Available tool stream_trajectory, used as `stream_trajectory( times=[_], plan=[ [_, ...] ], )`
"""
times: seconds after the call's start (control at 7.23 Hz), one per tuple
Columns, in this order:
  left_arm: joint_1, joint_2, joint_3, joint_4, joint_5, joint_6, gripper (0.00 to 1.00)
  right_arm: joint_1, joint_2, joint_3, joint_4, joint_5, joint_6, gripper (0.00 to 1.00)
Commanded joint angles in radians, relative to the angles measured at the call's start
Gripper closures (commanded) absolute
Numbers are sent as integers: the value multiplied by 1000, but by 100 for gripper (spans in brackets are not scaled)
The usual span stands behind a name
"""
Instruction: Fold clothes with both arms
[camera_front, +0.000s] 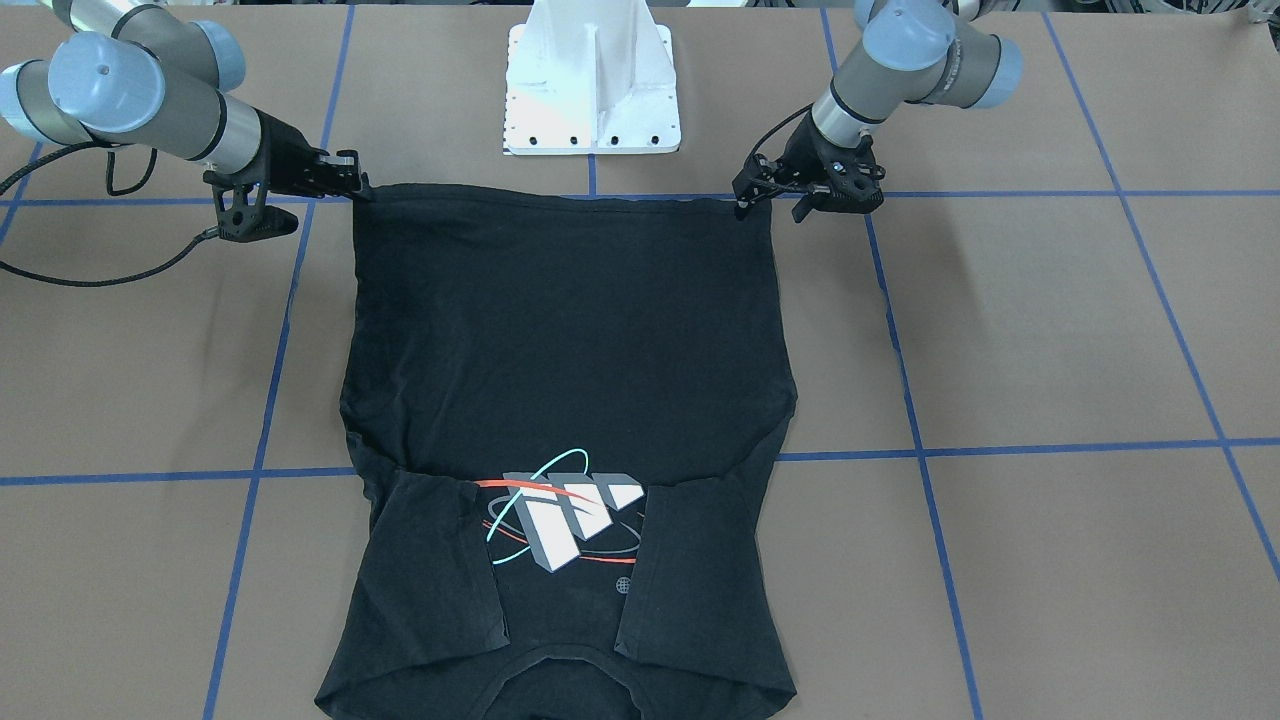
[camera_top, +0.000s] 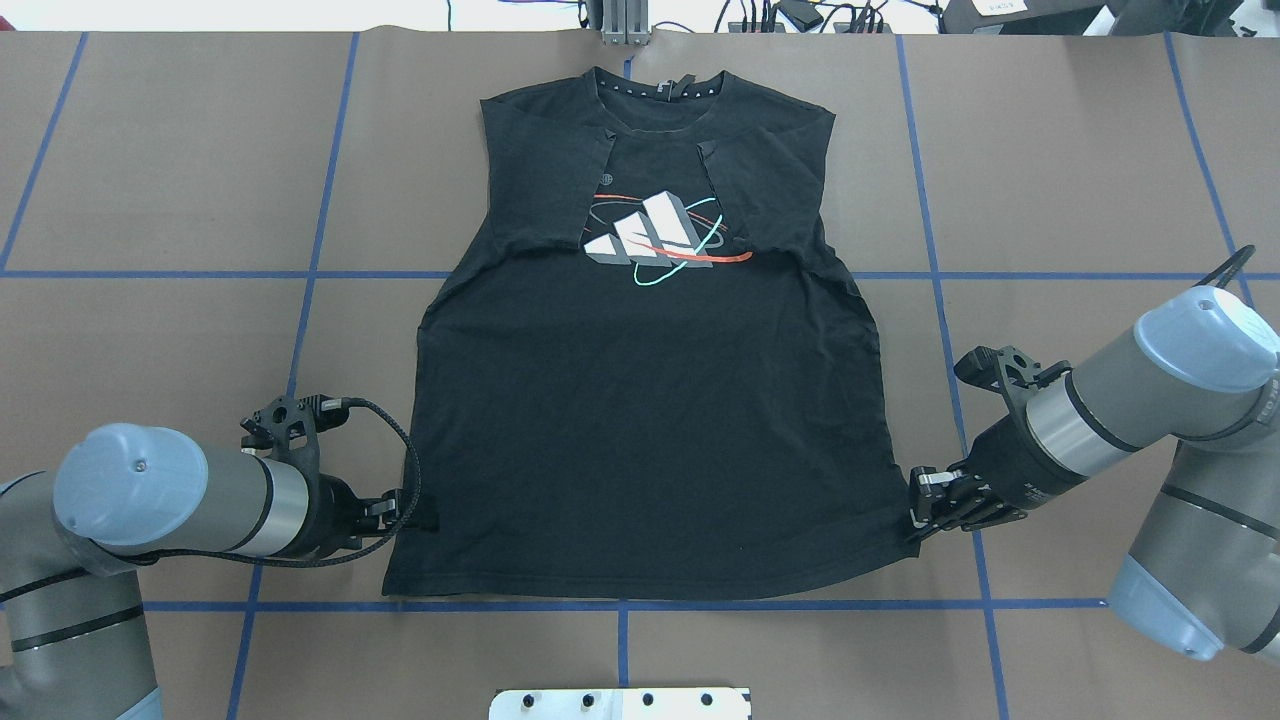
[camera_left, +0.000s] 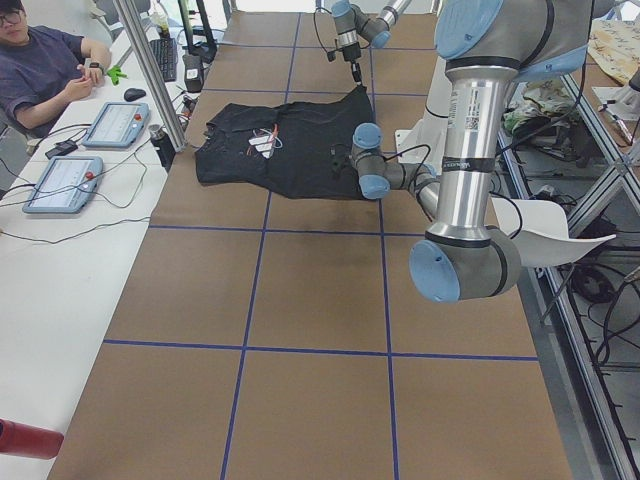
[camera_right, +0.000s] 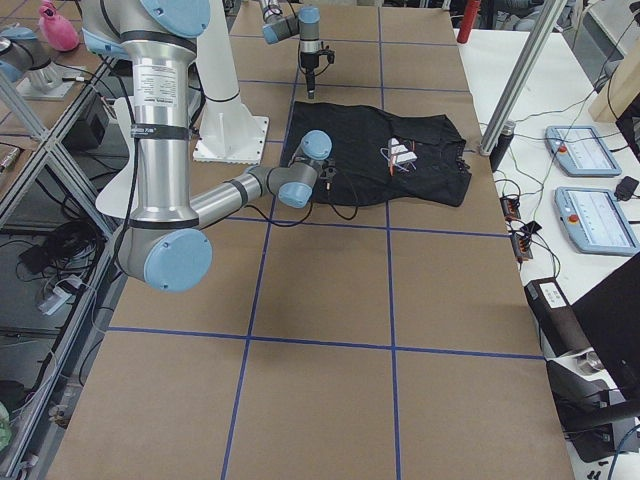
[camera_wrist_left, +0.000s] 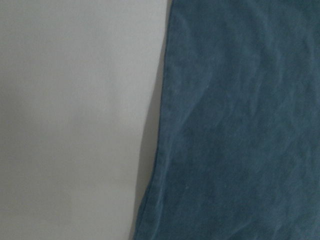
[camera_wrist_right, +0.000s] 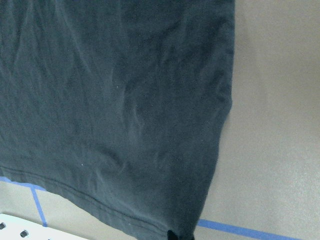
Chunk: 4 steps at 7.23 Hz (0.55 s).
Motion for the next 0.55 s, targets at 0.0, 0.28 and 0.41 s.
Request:
stream_trajectory(
  times=[0.0, 0.28, 0.41],
  plan=[
    [28, -3, 0, 32, 4, -6, 1, -3, 12, -3, -1, 0, 4, 100],
    [43, -8, 0, 43, 4, -28, 4, -3, 14, -3, -1, 0, 2, 100],
    [49, -8, 0, 43, 4, -42, 12, -3, 14, -3, -1, 0, 4, 100]
  ],
)
